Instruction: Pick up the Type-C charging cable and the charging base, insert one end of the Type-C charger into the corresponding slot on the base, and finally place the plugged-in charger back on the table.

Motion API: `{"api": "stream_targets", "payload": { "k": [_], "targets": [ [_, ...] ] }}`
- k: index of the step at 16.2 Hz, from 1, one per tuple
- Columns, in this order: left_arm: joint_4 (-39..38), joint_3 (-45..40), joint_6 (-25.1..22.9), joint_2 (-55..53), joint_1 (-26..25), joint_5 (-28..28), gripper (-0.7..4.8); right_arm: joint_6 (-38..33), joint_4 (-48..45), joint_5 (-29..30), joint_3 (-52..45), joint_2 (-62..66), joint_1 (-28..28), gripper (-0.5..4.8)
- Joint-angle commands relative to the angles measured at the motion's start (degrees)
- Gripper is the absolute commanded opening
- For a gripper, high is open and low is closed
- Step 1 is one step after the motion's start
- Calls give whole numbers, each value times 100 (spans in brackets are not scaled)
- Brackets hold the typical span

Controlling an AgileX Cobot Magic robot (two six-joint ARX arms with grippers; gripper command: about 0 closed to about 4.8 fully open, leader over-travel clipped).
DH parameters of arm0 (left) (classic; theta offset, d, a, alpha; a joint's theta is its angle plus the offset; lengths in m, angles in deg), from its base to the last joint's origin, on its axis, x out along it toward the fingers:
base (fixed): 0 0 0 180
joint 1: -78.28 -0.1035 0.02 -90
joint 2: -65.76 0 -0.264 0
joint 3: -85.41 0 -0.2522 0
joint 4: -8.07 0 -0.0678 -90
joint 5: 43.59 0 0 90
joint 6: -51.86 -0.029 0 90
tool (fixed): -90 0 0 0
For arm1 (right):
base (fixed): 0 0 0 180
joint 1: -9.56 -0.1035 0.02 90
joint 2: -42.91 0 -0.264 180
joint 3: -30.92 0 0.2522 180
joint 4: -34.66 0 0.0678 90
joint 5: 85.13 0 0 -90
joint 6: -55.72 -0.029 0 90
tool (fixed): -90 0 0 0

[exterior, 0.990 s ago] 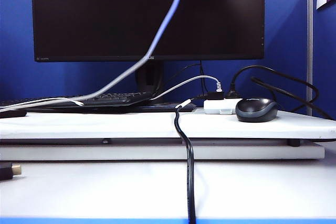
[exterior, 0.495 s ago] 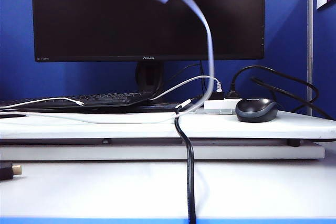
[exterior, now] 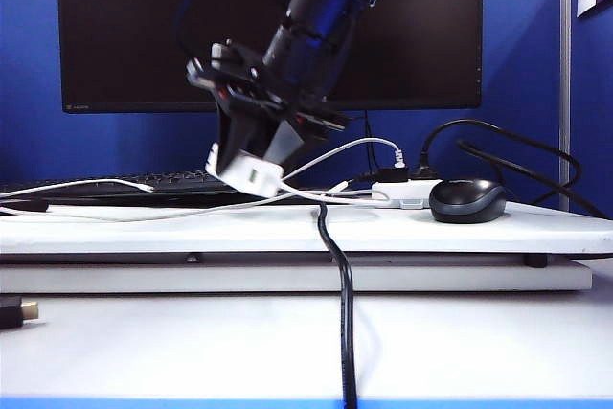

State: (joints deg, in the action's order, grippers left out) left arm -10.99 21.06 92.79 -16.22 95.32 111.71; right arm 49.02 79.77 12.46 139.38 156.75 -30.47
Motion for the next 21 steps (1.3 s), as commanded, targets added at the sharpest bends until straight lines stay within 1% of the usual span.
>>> {"api": "stream_targets", "payload": {
  "k": [1,3,4,5,6,7,8,10,11,12,13,14,16,17,18,19,20,21],
  "targets": [
    [68,20,-2,33,0,-15,-5,437,238,-308,42,83,-9,-1],
    [68,20,-2,33,0,-17,-5,726,490,-319,42,170,-20,-1],
    [66,20,0,33,0,-17,-5,761,603,-315,42,197,-20,-1],
    [63,20,0,33,0,-13,-5,992,682,-299,42,212,-22,0],
    [50,20,0,33,0,-15,-5,1045,634,-297,42,192,-20,98],
    [46,20,0,33,0,-15,-5,1099,610,-295,44,181,-15,208],
    [24,20,0,35,0,-15,-5,1130,608,-297,50,111,-15,479],
    [20,20,7,35,0,-13,-5,1123,280,-262,66,-254,-20,479],
    [4,20,24,61,0,-13,-5,1117,-28,-280,66,-734,-20,447],
    [22,20,22,125,0,-33,-5,1121,-155,-304,66,-1152,-20,212],
    [9,20,20,166,0,-111,-5,1119,-166,-302,66,-1384,-17,37],
    [4,20,-13,275,0,-345,-5,1123,-114,-437,66,-1871,-13,-6],
    [-24,20,-24,413,0,-614,-5,1121,188,-669,66,-2557,-13,-6],
    [-72,20,-131,581,0,-944,-5,1119,422,-826,66,-3248,-13,-6],
    [-168,20,-232,702,0,-1097,-5,1121,509,-951,63,-3663,-13,-6],
    [-516,20,-470,914,0,-1329,-5,1123,605,-1064,63,-4179,-13,-6],
    [-1239,20,-1113,1246,0,-1873,-5,1147,739,-1137,59,-4704,7,-6],
    [-1871,20,-1580,1521,0,-2378,-5,1198,881,-1250,57,-5034,26,-6]
  ]
}}
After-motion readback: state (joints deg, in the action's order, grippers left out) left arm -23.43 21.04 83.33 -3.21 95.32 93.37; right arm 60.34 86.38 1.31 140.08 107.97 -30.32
